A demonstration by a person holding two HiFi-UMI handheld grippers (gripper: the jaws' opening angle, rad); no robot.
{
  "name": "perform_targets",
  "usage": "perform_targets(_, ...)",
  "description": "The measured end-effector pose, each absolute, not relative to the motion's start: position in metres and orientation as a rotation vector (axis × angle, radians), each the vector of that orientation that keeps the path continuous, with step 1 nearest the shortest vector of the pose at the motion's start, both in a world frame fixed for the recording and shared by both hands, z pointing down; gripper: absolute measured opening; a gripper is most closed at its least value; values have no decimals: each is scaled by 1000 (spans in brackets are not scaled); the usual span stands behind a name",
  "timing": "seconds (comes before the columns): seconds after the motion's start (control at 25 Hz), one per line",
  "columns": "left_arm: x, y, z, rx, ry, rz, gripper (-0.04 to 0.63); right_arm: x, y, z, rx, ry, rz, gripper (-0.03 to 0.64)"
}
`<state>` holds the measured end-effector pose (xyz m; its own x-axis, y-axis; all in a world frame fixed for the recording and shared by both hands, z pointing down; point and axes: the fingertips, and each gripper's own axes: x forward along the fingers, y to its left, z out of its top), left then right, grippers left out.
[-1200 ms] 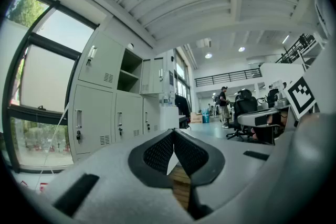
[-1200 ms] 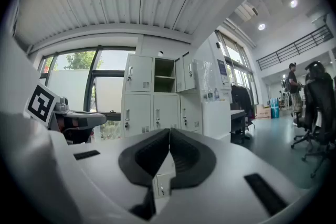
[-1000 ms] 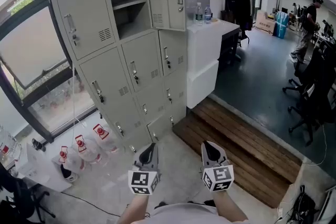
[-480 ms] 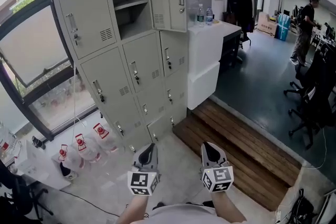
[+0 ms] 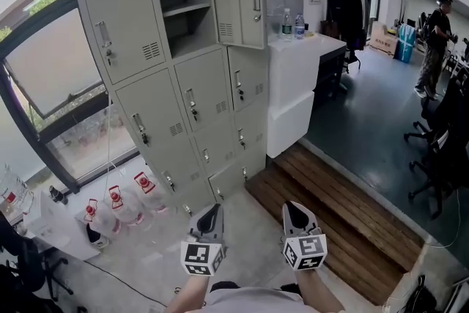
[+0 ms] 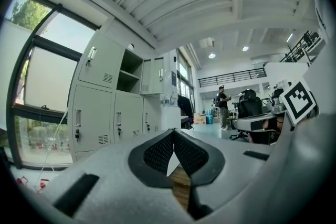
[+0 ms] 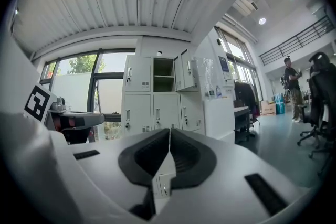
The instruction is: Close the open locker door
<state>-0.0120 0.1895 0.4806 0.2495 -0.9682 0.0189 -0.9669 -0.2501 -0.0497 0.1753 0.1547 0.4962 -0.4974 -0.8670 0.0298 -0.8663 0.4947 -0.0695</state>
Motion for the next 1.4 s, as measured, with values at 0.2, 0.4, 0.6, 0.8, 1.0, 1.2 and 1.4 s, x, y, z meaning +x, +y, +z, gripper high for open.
perform_targets(0.2,-13,164,484,-2466,1901,-101,9,173,129,501,-1567,2709,-140,14)
perform_targets(0.4,-18,117,487,-2490,1873,-88,9,168,88,506,-1590,2706,-138,14)
perform_targets(0.6,-28,44,492,-2475,1795,-126,9,152,23,509,-1636,2696,-111,14)
perform_targets(0.8,-65,-57,488,-2539,1719,-91,9,114,-67,502,-1688,2652,-86,15)
perform_targets(1.0,-102,-156,479,-2568,1644,-95,9,81,-153,491,-1748,2600,-51,14)
perform_targets(1.2,-121,-217,477,-2606,1631,-74,9,64,-206,491,-1788,2595,-59,14)
perform_targets(1.4,-127,-250,485,-2611,1668,-97,9,58,-244,493,-1769,2614,-76,15)
